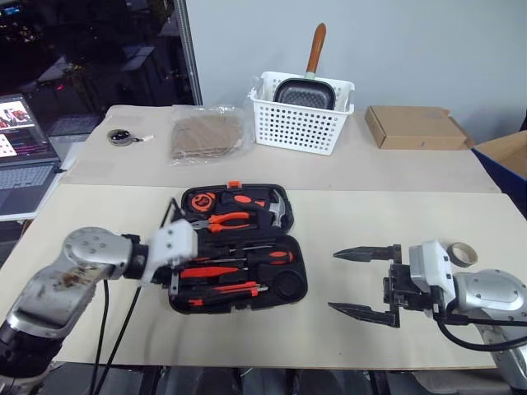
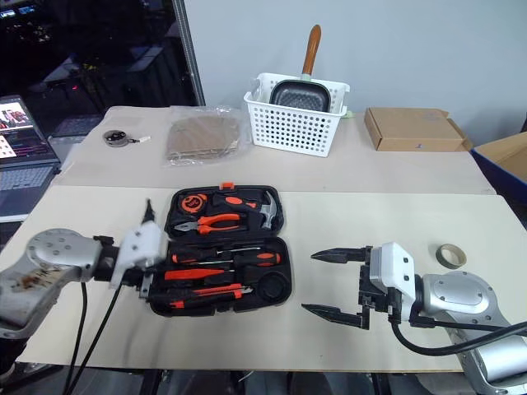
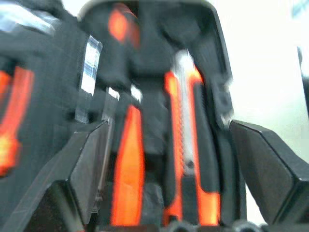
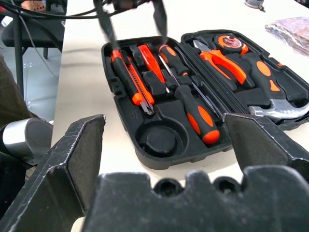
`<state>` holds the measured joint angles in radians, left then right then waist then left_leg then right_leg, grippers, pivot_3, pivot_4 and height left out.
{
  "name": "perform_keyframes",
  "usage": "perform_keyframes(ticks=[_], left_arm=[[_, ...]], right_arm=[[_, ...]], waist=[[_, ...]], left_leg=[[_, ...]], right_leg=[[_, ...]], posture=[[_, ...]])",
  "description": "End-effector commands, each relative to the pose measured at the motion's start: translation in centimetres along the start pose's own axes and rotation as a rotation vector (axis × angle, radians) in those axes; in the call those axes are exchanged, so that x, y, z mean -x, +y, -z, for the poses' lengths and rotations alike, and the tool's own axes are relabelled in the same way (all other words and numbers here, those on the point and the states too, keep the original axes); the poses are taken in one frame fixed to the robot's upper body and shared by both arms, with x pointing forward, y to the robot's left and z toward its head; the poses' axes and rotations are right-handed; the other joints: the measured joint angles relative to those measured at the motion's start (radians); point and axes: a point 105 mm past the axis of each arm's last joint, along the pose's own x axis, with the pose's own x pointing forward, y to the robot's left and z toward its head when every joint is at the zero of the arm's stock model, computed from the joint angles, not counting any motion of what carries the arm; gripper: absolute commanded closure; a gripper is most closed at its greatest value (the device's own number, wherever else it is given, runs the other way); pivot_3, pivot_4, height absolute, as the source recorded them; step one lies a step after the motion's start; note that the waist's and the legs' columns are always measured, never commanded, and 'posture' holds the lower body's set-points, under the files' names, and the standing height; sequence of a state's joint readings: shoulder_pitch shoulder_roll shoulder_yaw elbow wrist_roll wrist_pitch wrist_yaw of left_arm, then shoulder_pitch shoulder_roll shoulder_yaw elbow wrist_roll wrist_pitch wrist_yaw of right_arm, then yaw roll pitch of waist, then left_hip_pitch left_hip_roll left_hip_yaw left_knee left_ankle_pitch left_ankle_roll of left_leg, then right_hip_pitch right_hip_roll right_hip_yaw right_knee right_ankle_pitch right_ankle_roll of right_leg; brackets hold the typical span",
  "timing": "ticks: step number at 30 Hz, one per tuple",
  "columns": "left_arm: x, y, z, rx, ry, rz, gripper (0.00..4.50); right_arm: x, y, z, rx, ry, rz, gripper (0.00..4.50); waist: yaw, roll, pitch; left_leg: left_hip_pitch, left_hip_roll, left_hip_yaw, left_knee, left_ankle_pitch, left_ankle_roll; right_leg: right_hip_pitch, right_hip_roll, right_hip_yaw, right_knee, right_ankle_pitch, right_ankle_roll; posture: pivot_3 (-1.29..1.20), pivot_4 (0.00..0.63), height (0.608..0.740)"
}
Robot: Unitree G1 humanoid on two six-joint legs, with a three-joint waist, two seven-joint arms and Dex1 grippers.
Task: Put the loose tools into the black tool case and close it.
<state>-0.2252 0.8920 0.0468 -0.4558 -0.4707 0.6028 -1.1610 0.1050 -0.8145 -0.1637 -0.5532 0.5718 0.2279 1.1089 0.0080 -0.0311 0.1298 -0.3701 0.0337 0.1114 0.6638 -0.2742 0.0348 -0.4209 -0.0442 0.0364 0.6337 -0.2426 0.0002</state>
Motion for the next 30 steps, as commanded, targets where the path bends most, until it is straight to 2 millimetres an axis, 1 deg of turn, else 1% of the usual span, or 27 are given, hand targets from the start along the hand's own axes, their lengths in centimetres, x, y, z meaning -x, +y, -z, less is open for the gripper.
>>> perform_keyframes(ticks=[1, 3, 5, 9, 10, 13, 16, 18, 20, 22, 23, 24, 25, 26, 27, 28, 29, 30], left_arm=[[-1.3, -1.1, 0.8, 0.031, -0.073, -0.013, 1.65], [-1.9, -1.8, 1.7, 0.025, -0.074, -0.017, 2.28], [-2.7, -2.4, 2.9, 0.023, -0.068, -0.031, 3.01], [-3.0, -3.2, 5.4, 0.029, -0.029, -0.076, 4.39], [-2.9, -3.4, 6.0, 0.041, -0.018, -0.084, 4.48], [-2.7, -4.3, 7.7, 0.059, 0.027, -0.093, 4.48], [-2.7, -5.5, 9.2, 0.037, 0.081, -0.068, 4.48], [-2.8, -6.2, 10.1, 0.044, 0.103, -0.060, 4.48], [-3.2, -7.0, 11.7, 0.036, 0.142, -0.044, 4.48], [-3.6, -7.3, 12.9, 0.063, 0.152, -0.061, 4.48], [-3.9, -7.2, 12.9, 0.074, 0.136, -0.076, 4.48], [-4.1, -7.0, 12.4, 0.088, 0.106, -0.094, 4.48], [-4.2, -6.5, 11.1, 0.105, 0.045, -0.123, 4.48], [-4.1, -6.2, 9.7, 0.121, -0.016, -0.141, 4.48], [-3.7, -5.9, 8.2, 0.135, -0.067, -0.161, 4.48], [-3.2, -5.6, 6.8, 0.144, -0.103, -0.184, 4.48], [-2.8, -5.5, 5.6, 0.155, -0.141, -0.194, 4.48], [-2.4, -5.6, 4.5, 0.128, -0.165, -0.181, 4.48]], right_arm=[[-0.5, 0.2, -0.9, 0.037, -0.032, -0.007, 0.00], [-0.6, 0.1, -1.0, 0.038, -0.036, -0.009, 0.00], [-0.6, 0.2, -1.1, 0.038, -0.037, -0.010, 0.00], [-0.5, 0.2, -1.2, 0.036, -0.033, -0.008, 0.00], [-0.5, 0.2, -1.2, 0.036, -0.032, -0.006, 0.00], [-0.4, 0.1, -1.1, 0.036, -0.026, 0.000, 0.00], [-0.4, 0.1, -1.1, 0.036, -0.024, 0.005, 0.00], [-0.4, 0.1, -1.1, 0.037, -0.022, 0.008, 0.00], [-0.4, 0.0, -1.1, 0.037, -0.020, 0.013, 0.00], [-0.6, -0.1, -1.1, 0.038, -0.020, 0.022, 0.00], [-0.7, -0.2, -1.0, 0.032, -0.017, 0.037, 0.00], [-0.7, -0.4, -0.9, 0.025, -0.013, 0.055, 0.00], [-0.7, -0.8, -0.9, 0.007, -0.011, 0.088, 0.00], [-0.6, -1.1, -0.8, -0.009, -0.006, 0.122, 0.00], [-0.4, -1.5, -0.8, -0.014, -0.001, 0.162, 0.00], [-0.1, -2.0, -0.7, -0.015, 0.010, 0.213, 0.00], [0.3, -2.5, -0.6, -0.017, 0.021, 0.255, 0.00], [0.7, -2.8, -0.2, -0.041, 0.049, 0.295, 0.00]], waist=[[0.000, 0.001, 0.000], [-0.007, 0.000, 0.000], [-0.008, 0.000, 0.000], [-0.005, 0.000, 0.000], [-0.006, 0.000, 0.000], [-0.007, 0.001, -0.001], [-0.012, 0.001, -0.001], [-0.012, 0.003, -0.003], [-0.013, 0.006, -0.005], [-0.013, 0.008, -0.009], [-0.013, 0.009, -0.010], [-0.012, 0.013, -0.013], [-0.011, 0.014, -0.013], [-0.011, 0.015, -0.014], [-0.012, 0.014, -0.014], [-0.012, 0.013, -0.013], [-0.013, 0.013, -0.013], [-0.013, 0.012, -0.012]], left_leg=[[0.000, 0.000, 0.000, 0.000, 0.000, 0.000], [0.001, 0.000, 0.001, 0.000, 0.000, 0.000], [0.001, 0.000, 0.001, 0.000, 0.000, 0.000], [0.002, 0.000, 0.001, 0.000, 0.000, 0.000], [0.002, 0.000, 0.001, 0.000, 0.000, -0.001], [0.002, 0.000, 0.001, 0.000, 0.000, -0.001], [0.003, 0.000, 0.001, 0.000, 0.000, -0.001], [0.004, 0.000, 0.001, 0.000, 0.000, -0.001], [0.005, 0.000, 0.001, 0.000, 0.000, -0.001], [0.007, 0.000, 0.002, 0.000, 0.000, -0.001], [0.008, 0.000, 0.002, 0.000, 0.000, -0.001], [0.012, 0.000, 0.002, 0.000, 0.000, -0.001], [0.017, 0.000, 0.002, 0.000, 0.000, 0.000], [0.018, 0.000, 0.002, -0.001, -0.001, 0.000], [0.019, 0.000, 0.003, -0.001, -0.001, 0.000], [0.018, 0.000, 0.003, -0.001, 0.000, 0.000], [0.019, 0.000, 0.003, -0.001, 0.000, 0.000], [0.020, 0.000, 0.003, -0.001, 0.001, -0.001]], right_leg=[[0.001, 0.000, 0.001, 0.000, 0.000, 0.000], [0.001, 0.000, 0.002, 0.000, 0.000, 0.000], [0.000, 0.000, 0.002, 0.001, 0.001, 0.000], [0.000, 0.000, 0.002, 0.002, 0.001, 0.000], [0.000, 0.000, 0.002, 0.002, 0.001, 0.000], [0.001, 0.000, 0.003, 0.003, 0.001, 0.000], [0.000, -0.001, 0.004, 0.005, 0.001, 0.000], [0.001, -0.001, 0.004, 0.005, 0.001, -0.001], [0.002, -0.001, 0.005, 0.006, 0.001, -0.001], [0.003, -0.001, 0.005, 0.006, 0.000, -0.001], [0.005, -0.001, 0.005, 0.006, 0.000, 0.000], [0.009, -0.001, 0.005, 0.005, 0.000, 0.000], [0.015, -0.003, 0.005, 0.004, -0.001, 0.001], [0.019, -0.004, 0.006, 0.004, -0.004, 0.005], [0.020, -0.006, 0.006, 0.005, -0.006, 0.008], [0.019, -0.010, 0.005, 0.005, -0.006, 0.008], [0.018, -0.011, 0.005, 0.006, -0.006, 0.008], [0.017, -0.011, 0.004, 0.007, -0.005, 0.008]], posture=[[0.00, 0.150, 0.740], [0.00, 0.150, 0.740], [0.00, 0.150, 0.740], [0.00, 0.150, 0.740], [0.00, 0.150, 0.740], [0.00, 0.150, 0.740], [0.00, 0.150, 0.740], [0.00, 0.150, 0.740], [0.00, 0.150, 0.740], [0.00, 0.150, 0.740], [0.00, 0.150, 0.740], [0.00, 0.150, 0.740], [0.00, 0.150, 0.740], [0.00, 0.150, 0.740], [0.00, 0.150, 0.740], [0.00, 0.150, 0.740], [0.00, 0.150, 0.740], [0.00, 0.150, 0.740]])
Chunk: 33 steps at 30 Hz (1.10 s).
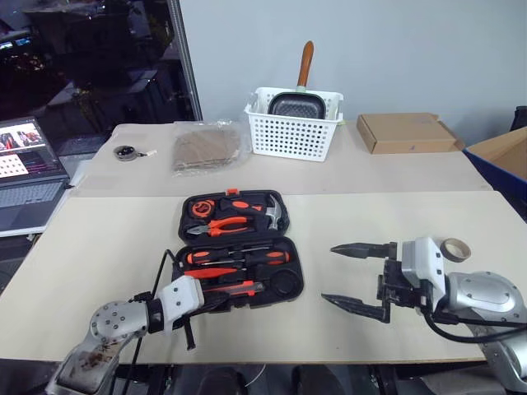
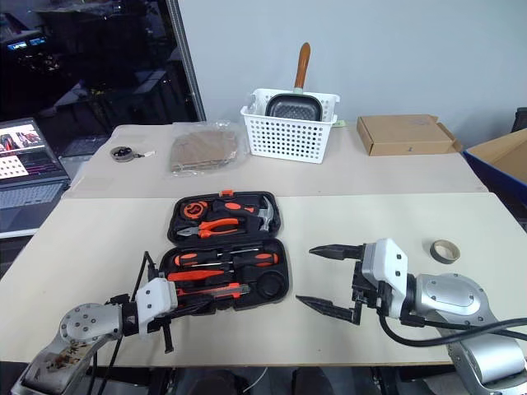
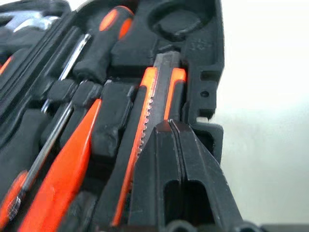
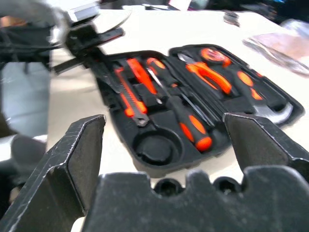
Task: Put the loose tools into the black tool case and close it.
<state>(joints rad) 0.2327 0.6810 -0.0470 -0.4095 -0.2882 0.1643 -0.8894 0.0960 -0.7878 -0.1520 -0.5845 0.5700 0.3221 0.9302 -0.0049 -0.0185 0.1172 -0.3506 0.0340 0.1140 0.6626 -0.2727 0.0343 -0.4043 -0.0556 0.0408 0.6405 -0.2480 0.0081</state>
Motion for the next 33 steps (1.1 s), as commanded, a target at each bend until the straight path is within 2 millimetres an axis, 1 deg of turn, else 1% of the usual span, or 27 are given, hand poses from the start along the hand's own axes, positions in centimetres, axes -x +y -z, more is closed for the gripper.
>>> perform_keyframes(ticks=[1, 2, 4, 5, 6, 7, 8, 9, 10, 11, 12, 13, 14, 15, 17, 19, 21, 24, 27, 33], left_arm=[[1.0, -0.4, -3.8, 0.012, -0.087, 0.025, 4.48], [1.3, -0.4, -4.4, 0.004, -0.096, 0.034, 4.48], [2.6, -0.2, -7.0, -0.004, -0.142, 0.086, 4.48], [3.2, 0.0, -8.2, -0.005, -0.170, 0.101, 3.98], [3.3, 0.3, -9.4, -0.008, -0.195, 0.124, 3.89], [3.2, 0.7, -10.1, -0.010, -0.208, 0.141, 3.50], [2.9, 1.1, -10.8, -0.010, -0.223, 0.157, 3.00], [2.5, 1.3, -11.5, -0.008, -0.236, 0.171, 2.78], [2.2, 1.3, -12.0, -0.011, -0.244, 0.189, 2.37], [2.0, 1.2, -12.5, -0.013, -0.255, 0.216, 2.09], [1.8, 1.0, -12.9, -0.013, -0.261, 0.236, 1.69], [1.5, 0.6, -13.3, -0.019, -0.269, 0.265, 1.33], [1.2, 0.3, -13.8, -0.017, -0.277, 0.288, 1.04], [0.9, 0.1, -14.1, -0.016, -0.282, 0.301, 0.60], [0.6, -0.4, -14.8, -0.006, -0.296, 0.335, 0.04], [0.2, -0.9, -15.5, -0.008, -0.310, 0.365, 0.04], [0.0, -0.9, -15.9, -0.013, -0.322, 0.368, 0.04], [-0.2, -0.4, -16.2, -0.024, -0.342, 0.352, 0.04], [-0.5, -0.2, -16.3, -0.026, -0.351, 0.336, 0.04], [-0.8, 1.5, -16.3, -0.006, -0.359, 0.249, 0.04]], right_arm=[[1.3, -2.0, -0.3, 0.006, 0.053, 0.175, 0.00], [1.7, -2.4, -0.1, -0.004, 0.068, 0.212, 0.00], [2.9, -3.6, 0.1, -0.023, 0.092, 0.308, 0.00], [3.6, -4.0, 0.2, -0.022, 0.117, 0.348, 0.00], [4.6, -4.7, 0.6, -0.012, 0.181, 0.402, 0.00], [5.6, -5.3, 1.1, -0.015, 0.239, 0.454, 0.00], [6.7, -6.1, 1.9, -0.037, 0.314, 0.510, 0.00], [7.9, -6.8, 2.6, -0.057, 0.378, 0.557, 0.00], [8.9, -7.4, 3.3, -0.084, 0.427, 0.588, 0.00], [10.0, -8.1, 4.0, -0.109, 0.478, 0.627, 0.00], [10.7, -8.5, 4.4, -0.125, 0.507, 0.651, 0.00], [11.5, -9.2, 5.2, -0.139, 0.569, 0.675, 0.00], [12.1, -9.7, 5.8, -0.145, 0.616, 0.685, 0.00], [12.4, -10.0, 6.2, -0.149, 0.647, 0.689, 0.00], [12.8, -10.7, 7.0, -0.194, 0.711, 0.697, 0.00], [13.1, -11.5, 7.7, -0.239, 0.777, 0.710, 0.00], [13.1, -12.4, 7.9, -0.269, 0.794, 0.735, 0.00], [12.8, -13.6, 8.2, -0.313, 0.835, 0.771, 0.00], [13.0, -14.4, 8.6, -0.361, 0.871, 0.806, 0.00], [13.5, -15.3, 9.3, -0.459, 0.913, 0.873, 0.00]], waist=[[-0.001, -0.003, 0.002], [0.000, -0.007, 0.004], [0.003, -0.009, 0.004], [0.004, -0.009, 0.005], [0.006, -0.009, 0.005], [0.010, -0.009, 0.005], [0.015, -0.008, 0.005], [0.015, -0.008, 0.005], [0.015, -0.008, 0.005], [0.014, -0.008, 0.005], [0.010, -0.008, 0.005], [0.006, -0.009, 0.006], [0.002, -0.009, 0.006], [-0.001, -0.010, 0.006], [-0.007, -0.010, 0.007], [-0.013, -0.010, 0.008], [-0.013, -0.011, 0.008], [-0.010, -0.009, 0.010], [-0.008, -0.009, 0.010], [-0.006, -0.009, 0.010]], left_leg=[[-0.001, 0.000, 0.000, 0.000, 0.001, -0.001], [-0.001, 0.000, 0.000, 0.000, 0.002, -0.001], [-0.002, 0.000, -0.001, 0.000, 0.002, -0.001], [-0.003, 0.000, -0.001, 0.000, 0.002, -0.001], [-0.004, 0.000, -0.001, 0.000, 0.002, -0.001], [-0.005, -0.001, -0.001, 0.000, 0.002, -0.001], [-0.006, -0.002, -0.001, 0.000, 0.001, 0.000], [-0.006, -0.004, -0.001, 0.000, 0.000, 0.001], [-0.006, -0.004, -0.001, 0.000, 0.000, 0.002], [-0.006, -0.005, -0.001, 0.000, -0.001, 0.003], [-0.006, -0.005, -0.001, 0.000, -0.001, 0.004], [-0.006, -0.005, 0.000, 0.000, -0.002, 0.005], [-0.007, -0.005, 0.000, -0.001, -0.003, 0.005], [-0.007, -0.005, 0.000, 0.000, -0.004, 0.006], [-0.009, -0.005, 0.000, -0.001, -0.004, 0.007], [-0.009, -0.005, 0.000, 0.000, -0.004, 0.007], [-0.009, -0.005, 0.000, 0.000, -0.004, 0.007], [-0.009, -0.005, -0.001, -0.001, -0.004, 0.007], [-0.010, -0.005, -0.001, 0.000, -0.004, 0.007], [-0.016, -0.006, -0.001, 0.000, -0.004, 0.006]], right_leg=[[-0.001, 0.000, 0.000, 0.000, 0.001, 0.000], [-0.001, 0.000, -0.001, 0.000, 0.001, 0.001], [-0.002, 0.001, -0.002, -0.001, 0.001, 0.000], [-0.002, 0.001, -0.003, -0.001, 0.001, 0.000], [-0.003, 0.001, -0.004, -0.001, 0.001, -0.001], [-0.004, 0.001, -0.004, -0.001, 0.001, -0.002], [-0.004, 0.001, -0.005, -0.001, 0.001, -0.004], [-0.003, 0.001, -0.005, -0.002, 0.001, -0.004], [-0.003, 0.000, -0.005, -0.002, 0.001, -0.003], [-0.001, 0.001, -0.004, -0.005, 0.001, -0.002], [0.000, 0.002, -0.004, -0.009, 0.002, -0.001], [0.000, 0.002, -0.004, -0.010, 0.002, -0.001], [0.000, 0.002, -0.004, -0.011, 0.002, -0.001], [0.000, 0.003, -0.003, -0.012, 0.002, 0.000], [-0.002, 0.002, -0.002, -0.013, 0.002, 0.000], [-0.002, 0.004, -0.002, -0.013, 0.002, 0.000], [-0.002, 0.004, -0.002, -0.013, 0.002, 0.000], [-0.002, 0.005, -0.002, -0.013, 0.002, 0.000], [-0.002, 0.005, -0.002, -0.013, 0.002, 0.000], [-0.007, 0.004, -0.002, -0.014, 0.002, 0.001]], posture=[[0.00, 0.150, 0.740], [0.00, 0.150, 0.740], [0.00, 0.150, 0.740], [0.00, 0.150, 0.740], [0.00, 0.150, 0.740], [0.00, 0.150, 0.740], [0.00, 0.150, 0.740], [0.00, 0.150, 0.740], [0.00, 0.150, 0.740], [0.00, 0.150, 0.740], [0.00, 0.150, 0.740], [0.00, 0.150, 0.740], [0.00, 0.150, 0.740], [0.00, 0.150, 0.740], [0.00, 0.150, 0.740], [0.00, 0.150, 0.740], [0.00, 0.150, 0.740], [0.00, 0.150, 0.740], [0.00, 0.150, 0.740], [0.00, 0.150, 0.740]])
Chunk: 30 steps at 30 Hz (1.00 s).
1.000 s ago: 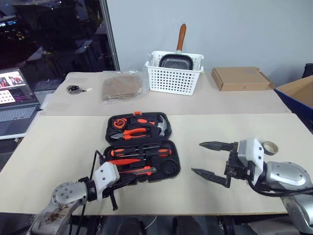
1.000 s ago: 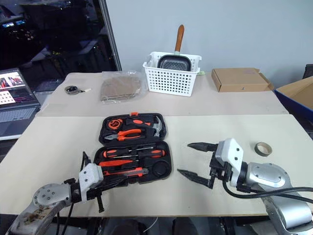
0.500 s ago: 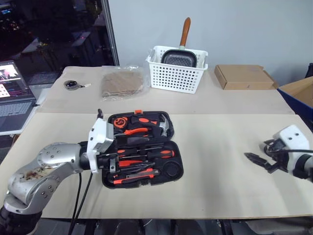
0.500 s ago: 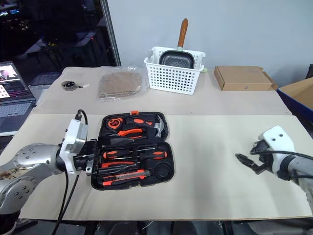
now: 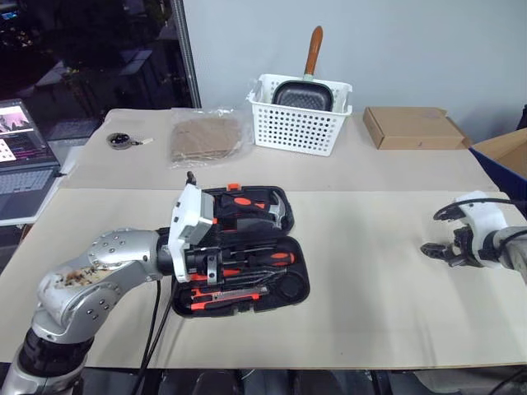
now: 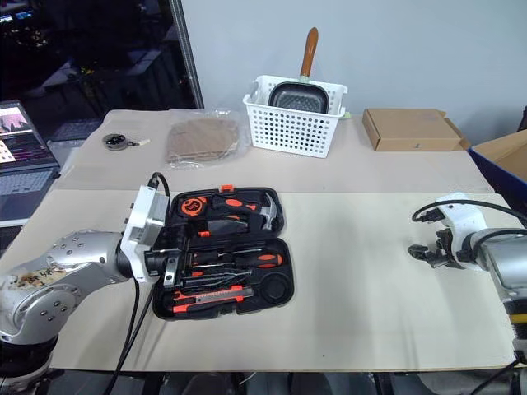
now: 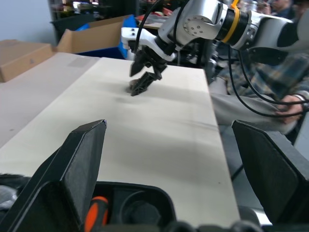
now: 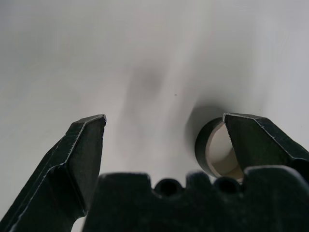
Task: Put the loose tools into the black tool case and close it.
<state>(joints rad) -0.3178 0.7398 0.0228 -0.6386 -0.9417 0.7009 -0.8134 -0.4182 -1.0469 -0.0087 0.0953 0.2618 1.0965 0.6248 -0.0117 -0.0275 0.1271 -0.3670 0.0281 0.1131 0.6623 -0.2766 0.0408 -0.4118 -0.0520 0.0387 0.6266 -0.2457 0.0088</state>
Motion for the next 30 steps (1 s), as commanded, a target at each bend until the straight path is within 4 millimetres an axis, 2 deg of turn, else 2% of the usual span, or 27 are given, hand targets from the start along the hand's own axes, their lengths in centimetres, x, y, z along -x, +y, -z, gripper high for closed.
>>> perform_keyframes(ticks=[1, 4, 12, 16, 19, 23, 30], left_arm=[[0.0, 1.2, -0.7, -0.042, -0.016, -0.053, 0.04], [-0.8, 1.5, -0.9, -0.042, -0.026, -0.054, 0.04], [-1.8, 1.7, -0.9, -0.068, -0.018, -0.045, 0.04], [-2.0, 1.5, -0.9, -0.072, -0.023, -0.045, 0.04], [-2.0, 1.6, -0.9, -0.078, -0.025, -0.049, 0.00], [-1.9, 1.7, -1.2, -0.084, -0.030, -0.056, 0.00], [-1.6, 1.8, -1.2, -0.067, -0.043, -0.074, 0.00]], right_arm=[[0.4, -1.2, -0.1, -0.035, 0.028, 0.054, 0.00], [0.2, -1.3, 0.2, -0.052, 0.049, 0.049, 0.00], [0.1, -2.9, 0.7, -0.129, 0.076, 0.095, 0.00], [-0.6, -3.2, 0.8, -0.179, 0.078, 0.097, 0.00], [-1.4, -3.0, 1.0, -0.178, 0.089, 0.089, 0.73], [-2.0, -3.0, 1.1, -0.162, 0.106, 0.081, 2.09], [-1.9, -3.2, 1.4, -0.135, 0.098, 0.064, 4.46]], waist=[[0.003, 0.000, 0.000], [0.003, 0.000, 0.000], [-0.004, 0.000, 0.000], [-0.003, 0.000, 0.000], [-0.002, 0.000, 0.000], [-0.002, 0.000, 0.000], [-0.001, 0.001, 0.000]], left_leg=[[-0.002, 0.000, 0.000, 0.000, 0.000, 0.000], [-0.008, -0.001, 0.000, 0.001, 0.001, -0.002], [-0.008, -0.001, 0.000, 0.001, 0.002, -0.003], [-0.007, -0.001, 0.000, 0.001, 0.002, -0.003], [-0.007, -0.001, 0.000, 0.001, 0.002, -0.003], [-0.006, -0.001, 0.000, 0.001, 0.002, -0.003], [-0.006, -0.002, 0.000, 0.002, 0.002, -0.003]], right_leg=[[-0.002, 0.000, 0.000, 0.000, 0.000, 0.000], [-0.009, 0.000, 0.000, 0.003, 0.001, 0.000], [-0.010, 0.000, 0.001, 0.003, 0.001, 0.001], [-0.009, 0.000, 0.001, 0.003, 0.001, 0.000], [-0.009, 0.000, 0.001, 0.004, 0.001, 0.000], [-0.008, 0.000, 0.001, 0.004, 0.001, 0.001], [-0.008, 0.000, 0.001, 0.004, 0.002, 0.001]], posture=[[0.00, 0.150, 0.740], [0.00, 0.150, 0.740], [0.00, 0.150, 0.740], [0.00, 0.150, 0.740], [0.00, 0.150, 0.740], [0.00, 0.150, 0.740], [0.00, 0.150, 0.740]])
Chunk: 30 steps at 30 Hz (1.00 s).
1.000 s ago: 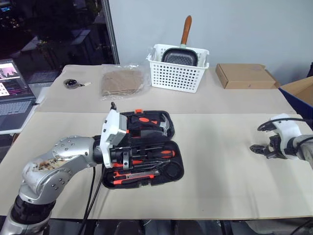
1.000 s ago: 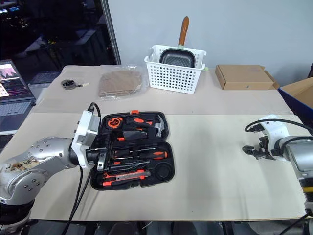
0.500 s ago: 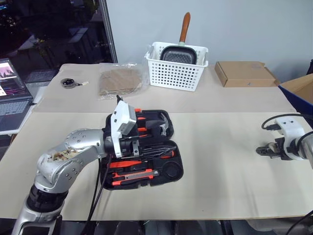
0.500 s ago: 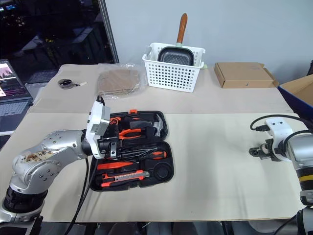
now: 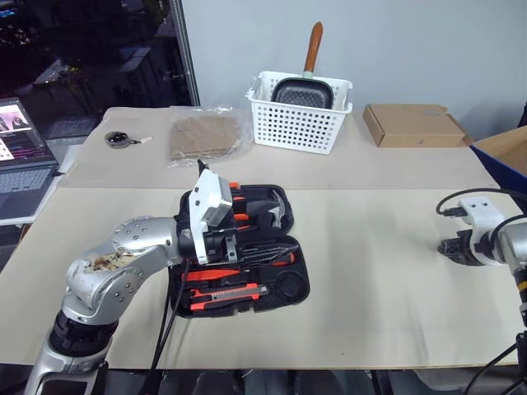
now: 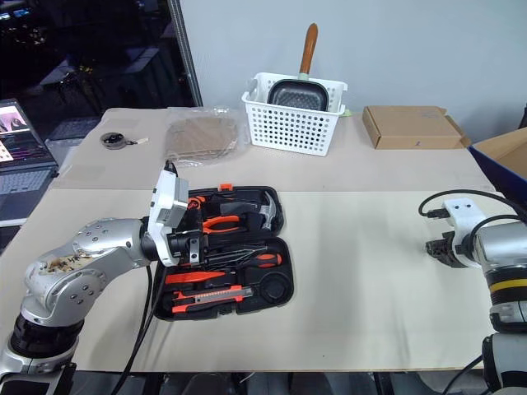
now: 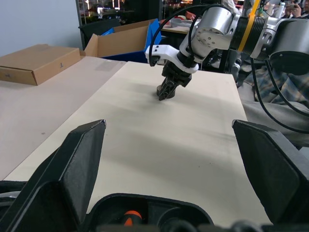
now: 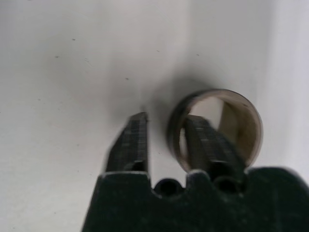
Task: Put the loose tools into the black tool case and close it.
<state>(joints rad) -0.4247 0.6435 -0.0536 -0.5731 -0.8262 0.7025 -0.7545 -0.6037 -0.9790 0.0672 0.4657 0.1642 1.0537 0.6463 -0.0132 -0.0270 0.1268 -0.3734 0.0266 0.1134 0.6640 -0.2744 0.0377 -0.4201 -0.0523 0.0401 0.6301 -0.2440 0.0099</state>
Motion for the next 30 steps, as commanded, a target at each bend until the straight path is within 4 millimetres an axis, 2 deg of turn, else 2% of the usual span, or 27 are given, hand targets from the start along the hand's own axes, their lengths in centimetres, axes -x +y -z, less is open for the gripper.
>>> perform_keyframes(ticks=[1, 4, 7, 8, 10, 13, 15, 18, 20, 22, 30], left_arm=[[0.4, -0.1, -0.9, -0.022, -0.031, -0.013, 0.00], [1.1, 0.0, -0.7, -0.056, -0.016, -0.055, 0.00], [2.2, 0.2, 0.1, -0.132, 0.009, -0.140, 0.00], [2.6, 0.1, 0.3, -0.129, -0.008, -0.150, 0.00], [4.5, -0.4, 1.2, -0.110, 0.001, -0.182, 0.00], [7.1, -1.6, 1.6, -0.041, -0.031, -0.179, 0.00], [8.8, -2.5, 2.1, -0.006, -0.023, -0.180, 0.00], [11.2, -3.1, 3.2, 0.022, 0.032, -0.231, 0.00], [12.4, -3.2, 3.7, 0.030, 0.064, -0.262, 0.00], [12.9, -3.4, 3.9, 0.016, 0.086, -0.281, 0.00], [13.6, -3.7, 4.3, 0.015, 0.101, -0.322, 0.00]], right_arm=[[0.7, -0.9, 0.0, 0.019, -0.021, 0.023, 4.48], [2.0, 0.4, -1.6, 0.097, -0.169, -0.060, 4.48], [4.8, 4.2, -3.7, 0.219, -0.341, -0.211, 4.48], [5.9, 6.4, -4.4, 0.263, -0.396, -0.285, 4.48], [9.3, 13.4, -5.4, 0.463, -0.524, -0.514, 4.48], [11.8, 19.3, -4.5, 0.660, -0.570, -0.705, 4.48], [12.3, 21.8, -3.4, 0.769, -0.560, -0.776, 4.48], [12.6, 24.3, -1.4, 0.923, -0.515, -0.867, 4.48], [12.5, 25.0, -0.3, 1.016, -0.479, -0.899, 4.48], [11.5, 25.4, 0.4, 1.112, -0.449, -0.902, 4.48], [11.2, 28.7, 0.3, 1.258, -0.497, -1.015, 4.48]], waist=[[0.001, 0.000, 0.000], [0.003, 0.000, 0.000], [-0.001, 0.003, 0.000], [-0.004, 0.003, 0.000], [-0.013, 0.004, 0.000], [-0.026, 0.002, 0.002], [-0.024, 0.001, 0.003], [-0.003, 0.000, 0.003], [0.002, 0.000, 0.003], [0.006, 0.000, 0.003], [-0.005, 0.000, 0.003]], left_leg=[[0.000, 0.000, 0.000, 0.000, 0.000, 0.000], [0.000, 0.000, 0.000, 0.000, 0.000, 0.000], [-0.001, 0.001, -0.001, 0.000, 0.002, -0.003], [-0.002, 0.002, 0.000, 0.000, 0.003, -0.006], [-0.001, 0.002, 0.000, 0.000, 0.003, -0.006], [0.001, 0.007, -0.001, -0.001, 0.000, -0.002], [0.001, 0.008, -0.003, -0.001, 0.000, -0.003], [0.002, 0.007, -0.003, -0.001, 0.001, -0.004], [0.002, 0.006, -0.001, -0.001, 0.002, -0.003], [0.002, 0.006, -0.001, -0.001, 0.002, -0.003], [0.003, 0.008, -0.001, -0.001, 0.003, -0.003]], right_leg=[[0.000, 0.000, 0.000, 0.000, 0.000, 0.000], [0.000, 0.000, 0.000, 0.000, 0.000, 0.000], [-0.001, 0.000, 0.000, 0.000, 0.000, 0.000], [-0.002, 0.001, 0.001, 0.000, 0.000, 0.000], [-0.002, 0.001, 0.003, 0.001, 0.000, 0.000], [-0.001, 0.006, 0.003, 0.002, 0.001, -0.002], [-0.001, 0.008, 0.000, 0.002, 0.002, -0.004], [-0.001, 0.005, -0.002, 0.001, 0.003, -0.006], [-0.001, 0.005, -0.001, 0.000, 0.003, -0.006], [-0.001, 0.003, -0.002, -0.001, 0.003, -0.006], [-0.002, 0.008, -0.001, 0.000, 0.004, -0.010]], posture=[[0.00, 0.150, 0.740], [0.00, 0.150, 0.740], [0.00, 0.150, 0.740], [0.00, 0.150, 0.740], [0.00, 0.150, 0.740], [0.00, 0.150, 0.740], [0.00, 0.150, 0.740], [0.00, 0.150, 0.740], [0.00, 0.150, 0.740], [0.00, 0.150, 0.740], [0.00, 0.150, 0.740]])
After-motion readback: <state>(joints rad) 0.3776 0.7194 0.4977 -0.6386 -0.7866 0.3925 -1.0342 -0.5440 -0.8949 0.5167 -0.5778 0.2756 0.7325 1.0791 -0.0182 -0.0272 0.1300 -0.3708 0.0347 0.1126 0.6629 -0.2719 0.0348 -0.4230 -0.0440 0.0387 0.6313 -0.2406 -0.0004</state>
